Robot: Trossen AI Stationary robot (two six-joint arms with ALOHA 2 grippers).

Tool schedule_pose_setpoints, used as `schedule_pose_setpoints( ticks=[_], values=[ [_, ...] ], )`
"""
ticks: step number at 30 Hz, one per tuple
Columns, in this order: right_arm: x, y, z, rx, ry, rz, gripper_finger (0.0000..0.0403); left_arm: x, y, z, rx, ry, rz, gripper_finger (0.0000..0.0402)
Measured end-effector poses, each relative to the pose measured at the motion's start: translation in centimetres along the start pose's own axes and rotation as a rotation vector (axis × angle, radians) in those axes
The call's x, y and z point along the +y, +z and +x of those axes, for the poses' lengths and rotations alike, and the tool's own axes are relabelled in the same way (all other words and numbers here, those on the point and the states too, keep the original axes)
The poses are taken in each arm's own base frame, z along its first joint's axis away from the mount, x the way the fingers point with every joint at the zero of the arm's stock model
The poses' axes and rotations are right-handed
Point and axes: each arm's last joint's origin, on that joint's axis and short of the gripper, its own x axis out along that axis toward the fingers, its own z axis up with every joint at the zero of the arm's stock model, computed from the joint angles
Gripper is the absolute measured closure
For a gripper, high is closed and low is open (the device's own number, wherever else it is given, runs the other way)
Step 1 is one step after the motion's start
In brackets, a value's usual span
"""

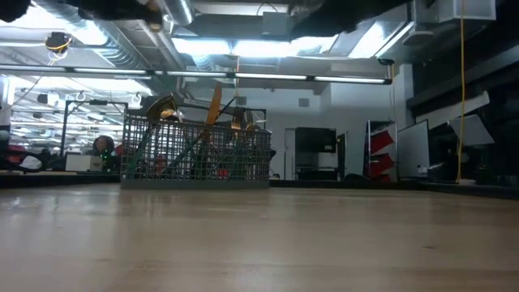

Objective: Sort silverware
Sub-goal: Put the spoon into the left section of the silverware holder

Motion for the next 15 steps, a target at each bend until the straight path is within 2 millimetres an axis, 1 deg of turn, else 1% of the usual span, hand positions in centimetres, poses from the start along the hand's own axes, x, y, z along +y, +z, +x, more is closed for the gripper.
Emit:
schedule_pose_setpoints(
  ticks=[3,7,11,15],
  values=[
    [-0.4,0.3,-2.3,0.013,0.004,0.039,0.0265,1.2,0.1,-0.3,0.015,0.032,0.020,0.0401],
    [-0.8,0.3,-5.2,0.019,0.006,0.094,0.0265,1.9,-0.5,-0.6,0.064,0.057,0.075,0.0401],
    [-0.4,-1.5,-6.9,-0.014,-0.004,0.152,0.0265,1.6,-2.1,-0.8,0.124,0.046,0.122,0.0401],
    [0.4,-4.0,-7.6,-0.054,-0.013,0.208,0.0265,1.0,-3.9,-1.0,0.180,0.005,0.147,0.0398]
  ],
)
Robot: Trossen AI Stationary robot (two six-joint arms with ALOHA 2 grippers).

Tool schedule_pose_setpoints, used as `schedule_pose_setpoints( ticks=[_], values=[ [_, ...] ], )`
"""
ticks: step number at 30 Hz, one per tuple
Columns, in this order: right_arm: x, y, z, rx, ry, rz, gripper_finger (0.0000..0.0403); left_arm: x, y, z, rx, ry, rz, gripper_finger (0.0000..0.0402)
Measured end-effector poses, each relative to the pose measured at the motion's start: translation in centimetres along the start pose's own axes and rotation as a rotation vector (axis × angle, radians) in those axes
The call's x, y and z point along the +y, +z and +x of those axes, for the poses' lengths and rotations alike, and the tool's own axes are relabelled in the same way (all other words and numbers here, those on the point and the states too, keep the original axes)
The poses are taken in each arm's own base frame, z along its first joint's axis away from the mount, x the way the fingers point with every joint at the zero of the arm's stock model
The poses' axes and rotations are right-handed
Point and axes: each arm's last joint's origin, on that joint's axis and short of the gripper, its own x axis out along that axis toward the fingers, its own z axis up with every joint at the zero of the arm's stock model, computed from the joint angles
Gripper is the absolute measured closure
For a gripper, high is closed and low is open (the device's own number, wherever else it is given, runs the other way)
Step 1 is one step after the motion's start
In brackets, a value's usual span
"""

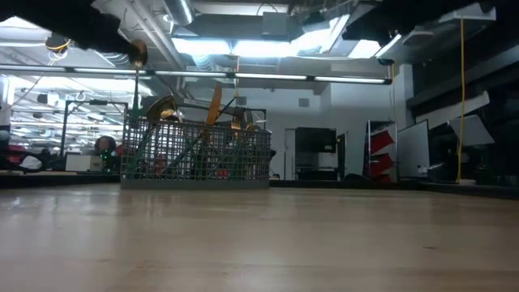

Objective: Sort silverware
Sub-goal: Put the spoon into the left section of the silverware holder, then return to Home Position

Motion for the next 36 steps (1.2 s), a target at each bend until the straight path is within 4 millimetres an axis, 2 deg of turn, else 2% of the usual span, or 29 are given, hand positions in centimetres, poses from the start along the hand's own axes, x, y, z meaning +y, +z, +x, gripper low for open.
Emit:
schedule_pose_setpoints(
  ticks=[6,14,17,23,31,36],
  values=[
    [0.3,-3.0,-0.4,-0.026,0.001,0.136,0.0265,-1.0,-1.2,0.1,0.047,-0.067,-0.094,0.0365],
    [0.6,-5.8,-1.2,-0.055,-0.007,0.243,0.0265,-1.4,-1.8,0.4,0.084,-0.050,-0.161,0.0283],
    [0.6,-6.6,-1.6,-0.083,-0.038,0.251,0.0265,-1.1,-1.8,0.3,0.077,-0.054,-0.177,0.0263],
    [0.4,-8.1,-3.3,-0.152,-0.082,0.284,0.0265,-0.2,-1.6,-0.8,0.040,-0.201,-0.222,0.0255],
    [0.2,-9.0,-5.2,-0.261,-0.110,0.305,0.0265,-0.8,-4.8,-1.4,0.032,-0.306,-0.324,0.0268],
    [0.2,-9.8,-5.9,-0.305,-0.108,0.312,0.0265,-2.1,-6.2,-1.5,-0.019,-0.463,-0.383,0.0275]
  ],
)
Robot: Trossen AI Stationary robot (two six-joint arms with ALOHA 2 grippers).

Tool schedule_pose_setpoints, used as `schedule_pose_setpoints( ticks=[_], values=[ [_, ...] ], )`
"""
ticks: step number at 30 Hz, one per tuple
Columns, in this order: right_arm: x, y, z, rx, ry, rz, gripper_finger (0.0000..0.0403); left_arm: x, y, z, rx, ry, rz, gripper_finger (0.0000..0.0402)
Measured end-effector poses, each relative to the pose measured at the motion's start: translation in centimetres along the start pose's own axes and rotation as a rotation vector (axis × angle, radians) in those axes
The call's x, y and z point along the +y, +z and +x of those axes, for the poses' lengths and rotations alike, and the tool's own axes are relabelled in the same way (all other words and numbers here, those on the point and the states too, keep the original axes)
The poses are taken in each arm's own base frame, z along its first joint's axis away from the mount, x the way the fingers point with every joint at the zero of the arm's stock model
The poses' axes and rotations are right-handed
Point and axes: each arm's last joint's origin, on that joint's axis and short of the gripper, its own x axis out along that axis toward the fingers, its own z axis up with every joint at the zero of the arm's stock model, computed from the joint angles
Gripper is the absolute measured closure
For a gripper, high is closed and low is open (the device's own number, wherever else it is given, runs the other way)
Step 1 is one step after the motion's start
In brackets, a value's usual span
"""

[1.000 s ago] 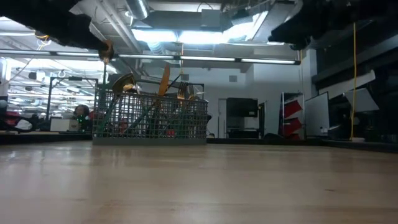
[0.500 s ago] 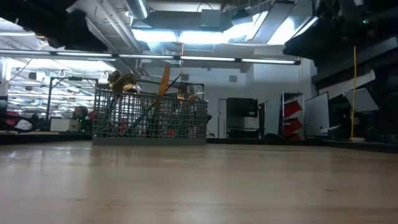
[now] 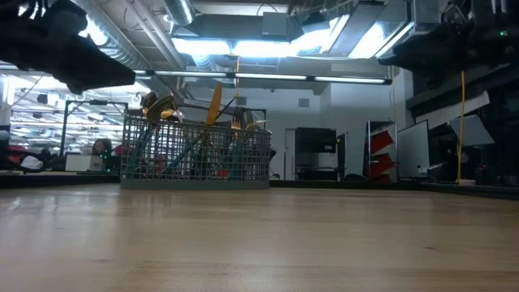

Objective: Sort silverware
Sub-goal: Return to Home Position

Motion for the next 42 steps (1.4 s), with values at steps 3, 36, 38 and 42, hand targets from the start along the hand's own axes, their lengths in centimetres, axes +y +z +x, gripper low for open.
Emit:
schedule_pose_setpoints(
  ticks=[3,36,38,42],
  values=[
    [-0.2,-0.6,-0.3,-0.010,0.002,-0.001,0.0265,-0.5,-0.9,0.2,-0.044,-0.139,0.005,0.0281],
    [-1.2,-4.7,-1.6,-0.048,-0.063,-0.009,0.0265,2.4,-1.5,0.2,-0.132,0.076,0.287,0.0346],
    [-1.2,-4.7,-1.6,-0.047,-0.062,0.008,0.0265,2.5,-1.5,0.3,-0.129,0.093,0.289,0.0348],
    [-1.2,-4.7,-1.6,-0.045,-0.057,0.025,0.0265,2.7,-1.5,0.3,-0.129,0.108,0.250,0.0347]
  ],
)
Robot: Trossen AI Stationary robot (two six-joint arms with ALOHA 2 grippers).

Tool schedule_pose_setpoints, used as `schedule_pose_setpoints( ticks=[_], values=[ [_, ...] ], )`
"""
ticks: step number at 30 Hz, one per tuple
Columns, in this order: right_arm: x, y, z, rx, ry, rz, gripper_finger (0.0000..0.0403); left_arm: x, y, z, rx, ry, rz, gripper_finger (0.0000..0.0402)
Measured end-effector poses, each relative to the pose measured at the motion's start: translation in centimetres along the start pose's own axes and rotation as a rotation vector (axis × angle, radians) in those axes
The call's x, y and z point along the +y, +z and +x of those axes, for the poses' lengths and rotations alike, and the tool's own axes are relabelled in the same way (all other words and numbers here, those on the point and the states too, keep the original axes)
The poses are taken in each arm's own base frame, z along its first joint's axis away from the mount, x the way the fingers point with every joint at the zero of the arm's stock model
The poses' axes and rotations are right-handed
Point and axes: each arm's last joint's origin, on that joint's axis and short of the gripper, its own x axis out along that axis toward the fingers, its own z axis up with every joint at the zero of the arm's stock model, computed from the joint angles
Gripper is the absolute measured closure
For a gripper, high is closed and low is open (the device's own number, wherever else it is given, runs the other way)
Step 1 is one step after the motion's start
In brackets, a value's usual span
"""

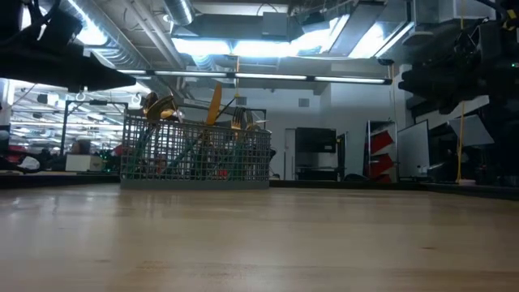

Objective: Sort silverware
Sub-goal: Return to Home Position

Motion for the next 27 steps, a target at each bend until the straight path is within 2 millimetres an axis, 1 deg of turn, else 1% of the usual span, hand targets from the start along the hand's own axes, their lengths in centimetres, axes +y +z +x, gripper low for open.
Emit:
schedule_pose_setpoints(
  ticks=[4,27],
  values=[
    [0.00,-0.01,0.00,0.001,0.000,0.000,0.0265,0.01,0.00,0.00,0.000,0.001,-0.032,0.0344],
    [-0.01,-0.08,0.01,0.005,0.000,-0.002,0.0265,0.00,-0.01,0.00,0.001,0.001,0.003,0.0343]
  ],
)
